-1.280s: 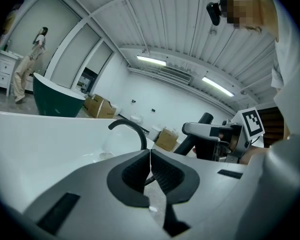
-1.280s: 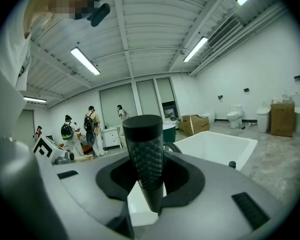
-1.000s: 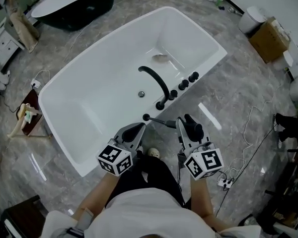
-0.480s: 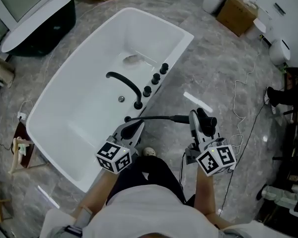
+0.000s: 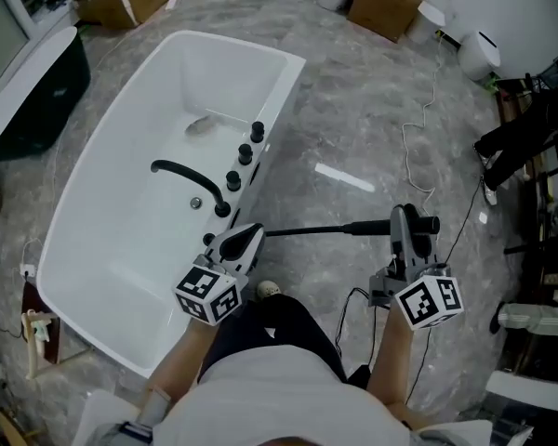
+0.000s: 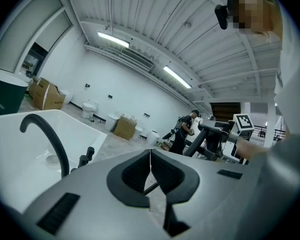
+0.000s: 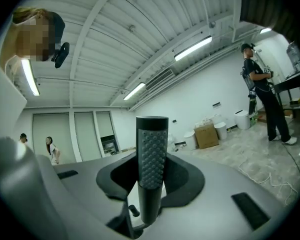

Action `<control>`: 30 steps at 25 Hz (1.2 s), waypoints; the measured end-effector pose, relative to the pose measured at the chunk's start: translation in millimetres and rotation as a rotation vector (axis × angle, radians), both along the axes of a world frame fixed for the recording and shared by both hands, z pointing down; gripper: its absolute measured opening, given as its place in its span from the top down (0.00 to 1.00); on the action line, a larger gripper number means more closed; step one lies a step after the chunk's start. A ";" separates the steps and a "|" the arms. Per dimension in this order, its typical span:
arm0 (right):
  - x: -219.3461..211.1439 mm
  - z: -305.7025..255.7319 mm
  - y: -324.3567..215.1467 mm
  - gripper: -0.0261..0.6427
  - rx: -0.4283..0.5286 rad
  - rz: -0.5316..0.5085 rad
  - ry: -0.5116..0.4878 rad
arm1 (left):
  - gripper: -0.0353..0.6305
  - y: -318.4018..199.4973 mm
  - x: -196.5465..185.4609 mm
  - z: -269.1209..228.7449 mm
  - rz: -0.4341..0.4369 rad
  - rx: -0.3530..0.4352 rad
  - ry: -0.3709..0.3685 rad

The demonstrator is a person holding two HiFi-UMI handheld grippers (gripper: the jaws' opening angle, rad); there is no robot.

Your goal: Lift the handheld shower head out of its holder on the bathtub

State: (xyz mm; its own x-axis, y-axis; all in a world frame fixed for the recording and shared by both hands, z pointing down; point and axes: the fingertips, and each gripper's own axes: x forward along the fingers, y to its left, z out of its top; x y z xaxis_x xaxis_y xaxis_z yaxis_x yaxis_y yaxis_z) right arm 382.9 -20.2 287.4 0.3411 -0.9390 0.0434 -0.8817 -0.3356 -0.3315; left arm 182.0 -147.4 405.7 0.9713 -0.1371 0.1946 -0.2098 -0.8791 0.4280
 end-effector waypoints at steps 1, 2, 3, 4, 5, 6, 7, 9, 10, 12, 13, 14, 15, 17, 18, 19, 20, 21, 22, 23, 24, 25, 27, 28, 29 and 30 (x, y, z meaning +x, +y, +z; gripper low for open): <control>7.8 -3.3 8.5 0.78 0.001 0.026 0.007 | 0.93 1.6 5.5 -0.4 0.012 -0.001 0.002; 15.7 -6.8 17.0 0.78 0.001 0.052 0.016 | 0.93 2.6 10.9 -1.1 0.022 0.001 0.004; 23.5 -10.1 25.5 0.78 0.001 0.077 0.026 | 0.93 3.0 15.8 -2.0 0.030 0.003 0.006; 31.3 -13.0 34.3 0.78 0.002 0.101 0.033 | 0.93 2.8 20.2 -2.8 0.034 0.007 0.009; 39.1 -15.6 43.5 0.78 0.006 0.122 0.036 | 0.93 2.5 24.2 -3.6 0.035 0.011 0.011; 46.9 -17.8 53.1 0.78 0.013 0.142 0.036 | 0.93 2.4 28.0 -4.4 0.033 0.015 0.012; 54.9 -19.9 62.7 0.78 0.016 0.160 0.040 | 0.93 2.4 31.9 -5.2 0.029 0.021 0.011; 69.9 -22.7 79.0 0.78 0.007 0.192 0.056 | 0.93 2.0 39.2 -6.7 0.018 0.032 0.003; 75.9 -22.4 84.2 0.78 -0.001 0.203 0.061 | 0.93 1.1 41.5 -6.7 0.012 0.036 -0.004; 83.4 -18.5 87.6 0.78 -0.009 0.211 0.055 | 0.93 -2.0 41.7 -4.7 -0.006 0.038 -0.018; 85.2 -16.0 86.3 0.78 -0.013 0.208 0.052 | 0.93 -3.6 40.4 -3.3 -0.015 0.038 -0.023; 85.8 -14.0 83.6 0.78 -0.016 0.202 0.056 | 0.93 -4.8 38.8 -1.9 -0.024 0.037 -0.029; 85.5 -13.1 80.4 0.78 -0.018 0.194 0.064 | 0.93 -5.6 37.2 -0.3 -0.032 0.035 -0.033; 83.0 -13.6 73.8 0.78 -0.011 0.179 0.089 | 0.93 -5.7 33.7 2.6 -0.049 0.030 -0.040; 82.3 -14.1 71.1 0.78 -0.008 0.173 0.099 | 0.93 -4.4 32.4 3.3 -0.056 0.028 -0.042; 82.9 -14.3 68.9 0.78 -0.008 0.169 0.106 | 0.93 -2.4 32.0 3.3 -0.062 0.029 -0.043; 84.8 -14.2 67.1 0.78 -0.010 0.167 0.109 | 0.93 0.1 32.5 2.8 -0.064 0.031 -0.044; 87.0 -13.8 65.7 0.78 -0.013 0.168 0.109 | 0.93 2.3 33.3 2.4 -0.064 0.032 -0.046; 88.6 -13.2 64.4 0.78 -0.018 0.171 0.107 | 0.93 3.9 33.6 2.4 -0.064 0.031 -0.047; 88.6 -12.5 62.9 0.78 -0.023 0.173 0.107 | 0.93 4.6 32.5 3.1 -0.064 0.026 -0.049; 87.0 -12.0 60.9 0.78 -0.026 0.173 0.108 | 0.93 4.1 30.0 4.2 -0.067 0.021 -0.048; 84.4 -11.8 58.3 0.78 -0.028 0.173 0.112 | 0.93 2.8 26.4 5.0 -0.072 0.017 -0.046; 79.2 -11.5 53.3 0.78 -0.027 0.170 0.118 | 0.93 -0.4 19.5 5.7 -0.082 0.014 -0.042; 78.1 -11.1 52.0 0.78 -0.026 0.170 0.117 | 0.93 -1.2 17.5 5.9 -0.085 0.014 -0.041; 78.1 -10.4 51.7 0.78 -0.027 0.171 0.114 | 0.93 -1.6 16.8 6.2 -0.087 0.015 -0.043; 79.1 -9.7 52.1 0.78 -0.027 0.174 0.110 | 0.93 -1.9 17.1 6.3 -0.088 0.016 -0.044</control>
